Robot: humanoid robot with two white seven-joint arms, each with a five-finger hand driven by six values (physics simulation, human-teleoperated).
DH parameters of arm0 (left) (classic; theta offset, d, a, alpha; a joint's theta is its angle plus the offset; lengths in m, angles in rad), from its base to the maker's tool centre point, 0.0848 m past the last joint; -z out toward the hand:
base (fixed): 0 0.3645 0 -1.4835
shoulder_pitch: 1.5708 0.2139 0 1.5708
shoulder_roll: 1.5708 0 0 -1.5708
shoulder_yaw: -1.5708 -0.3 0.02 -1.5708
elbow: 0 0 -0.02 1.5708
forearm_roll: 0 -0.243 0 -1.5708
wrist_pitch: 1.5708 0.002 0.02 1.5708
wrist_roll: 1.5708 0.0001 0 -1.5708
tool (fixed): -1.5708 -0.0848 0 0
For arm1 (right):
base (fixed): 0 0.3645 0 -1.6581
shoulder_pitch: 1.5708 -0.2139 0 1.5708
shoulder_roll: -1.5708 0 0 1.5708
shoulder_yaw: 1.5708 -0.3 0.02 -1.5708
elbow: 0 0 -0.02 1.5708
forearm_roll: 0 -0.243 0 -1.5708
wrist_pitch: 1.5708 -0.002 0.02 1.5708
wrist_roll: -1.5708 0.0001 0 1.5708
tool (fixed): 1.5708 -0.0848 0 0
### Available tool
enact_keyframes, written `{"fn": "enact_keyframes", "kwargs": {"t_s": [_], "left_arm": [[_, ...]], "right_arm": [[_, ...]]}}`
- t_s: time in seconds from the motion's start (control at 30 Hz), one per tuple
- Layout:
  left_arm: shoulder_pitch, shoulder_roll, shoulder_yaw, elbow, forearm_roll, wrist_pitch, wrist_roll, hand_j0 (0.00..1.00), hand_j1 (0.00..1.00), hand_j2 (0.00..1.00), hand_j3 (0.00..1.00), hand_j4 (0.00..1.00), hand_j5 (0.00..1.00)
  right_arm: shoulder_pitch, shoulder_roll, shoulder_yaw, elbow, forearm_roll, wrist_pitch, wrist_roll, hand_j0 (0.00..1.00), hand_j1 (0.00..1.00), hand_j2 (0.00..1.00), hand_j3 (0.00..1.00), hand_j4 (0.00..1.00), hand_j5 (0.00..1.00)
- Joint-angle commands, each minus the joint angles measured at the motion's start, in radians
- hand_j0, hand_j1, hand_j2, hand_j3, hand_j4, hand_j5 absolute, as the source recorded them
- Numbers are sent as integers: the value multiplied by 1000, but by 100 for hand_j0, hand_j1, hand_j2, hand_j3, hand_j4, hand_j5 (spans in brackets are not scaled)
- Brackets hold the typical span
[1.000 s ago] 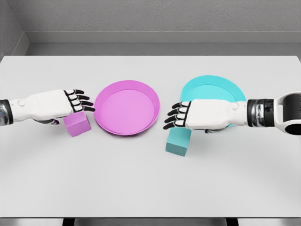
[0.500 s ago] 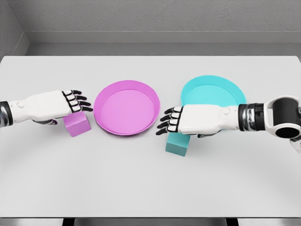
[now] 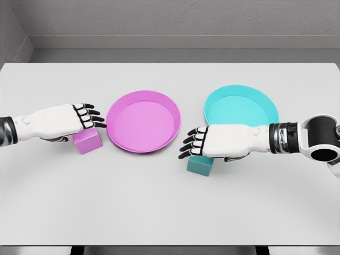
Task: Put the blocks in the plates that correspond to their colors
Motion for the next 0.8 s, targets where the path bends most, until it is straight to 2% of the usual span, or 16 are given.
{"fn": "enact_keyframes", "kwargs": {"t_s": [0.0,0.37,0.67,0.77], "left_arm": [[0,-6,1,0,-3,1,0,95,95,95,95,95,95],[2,-6,1,0,-11,-1,-2,88,88,88,88,88,88],[5,-9,1,-1,-12,-1,-2,88,88,88,88,88,88],[8,-15,1,-1,-12,-1,-3,88,88,88,88,88,88]], "right_arm": [[0,-1,-2,1,26,3,4,99,99,99,99,99,99],[3,11,7,7,46,3,4,100,100,100,100,100,100],[3,38,9,25,73,3,7,100,100,100,100,100,100],[-3,43,36,25,75,3,7,100,100,100,100,100,100]]}}
